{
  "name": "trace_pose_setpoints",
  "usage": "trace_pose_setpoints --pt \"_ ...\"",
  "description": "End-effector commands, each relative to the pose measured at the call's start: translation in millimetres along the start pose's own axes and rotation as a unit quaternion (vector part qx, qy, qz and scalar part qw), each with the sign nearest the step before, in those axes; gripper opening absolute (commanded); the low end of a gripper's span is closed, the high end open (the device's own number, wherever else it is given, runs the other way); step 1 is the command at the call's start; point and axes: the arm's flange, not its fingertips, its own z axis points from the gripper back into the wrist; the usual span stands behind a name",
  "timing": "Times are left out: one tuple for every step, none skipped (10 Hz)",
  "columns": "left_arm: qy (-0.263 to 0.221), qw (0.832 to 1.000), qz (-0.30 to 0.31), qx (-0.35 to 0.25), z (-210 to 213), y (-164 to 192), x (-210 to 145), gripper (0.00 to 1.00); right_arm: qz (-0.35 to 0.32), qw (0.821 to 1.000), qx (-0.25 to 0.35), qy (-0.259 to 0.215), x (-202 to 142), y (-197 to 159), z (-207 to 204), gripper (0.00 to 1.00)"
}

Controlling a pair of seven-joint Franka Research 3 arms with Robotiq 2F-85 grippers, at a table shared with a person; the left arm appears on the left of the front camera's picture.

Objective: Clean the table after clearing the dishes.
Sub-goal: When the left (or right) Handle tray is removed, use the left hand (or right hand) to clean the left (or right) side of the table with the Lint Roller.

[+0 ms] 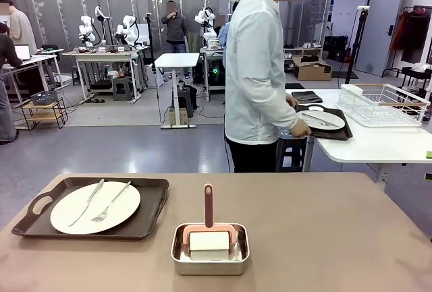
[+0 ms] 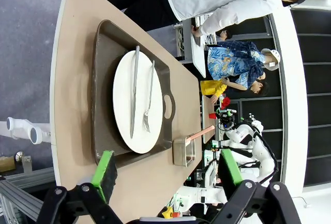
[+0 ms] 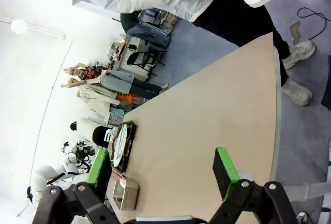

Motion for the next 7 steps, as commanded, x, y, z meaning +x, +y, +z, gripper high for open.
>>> trace_pose_setpoints --pt "0.000 1.000 -0.004 0.002 3.2 -1.8 -2.1 1.00 0.001 1.000 0.000 0.004 -0.8 2.2 -0.8 1.00" --pt "0.000 1.000 -0.004 0.002 3.2 -1.8 -2.1 1.00 0.001 1.000 0.000 0.004 -0.8 2.2 -0.8 1.00" --pt "0.000 1.000 -0.004 0.002 3.2 -1.8 -2.1 1.00 0.001 1.000 0.000 0.004 -0.8 2.2 -0.8 1.00" --pt "0.000 1.000 -0.004 0.002 3.2 -1.8 -2.1 1.00 0.001 1.000 0.000 0.004 -0.8 2.2 -0.8 1.00" --pt "0.000 1.000 -0.004 0.002 3.2 -1.8 -2.1 1.00 0.001 1.000 0.000 0.004 -0.8 2.2 -0.8 1.00" --pt "0.000 1.000 -0.004 0.002 3.2 -1.8 -2.1 1.00 0.001 1.000 0.000 0.004 -0.8 2.2 -0.8 1.00" --pt "0.000 1.000 -0.004 0.002 3.2 -1.8 -2.1 1.00 0.001 1.000 0.000 0.004 -0.8 2.2 -0.8 1.00"
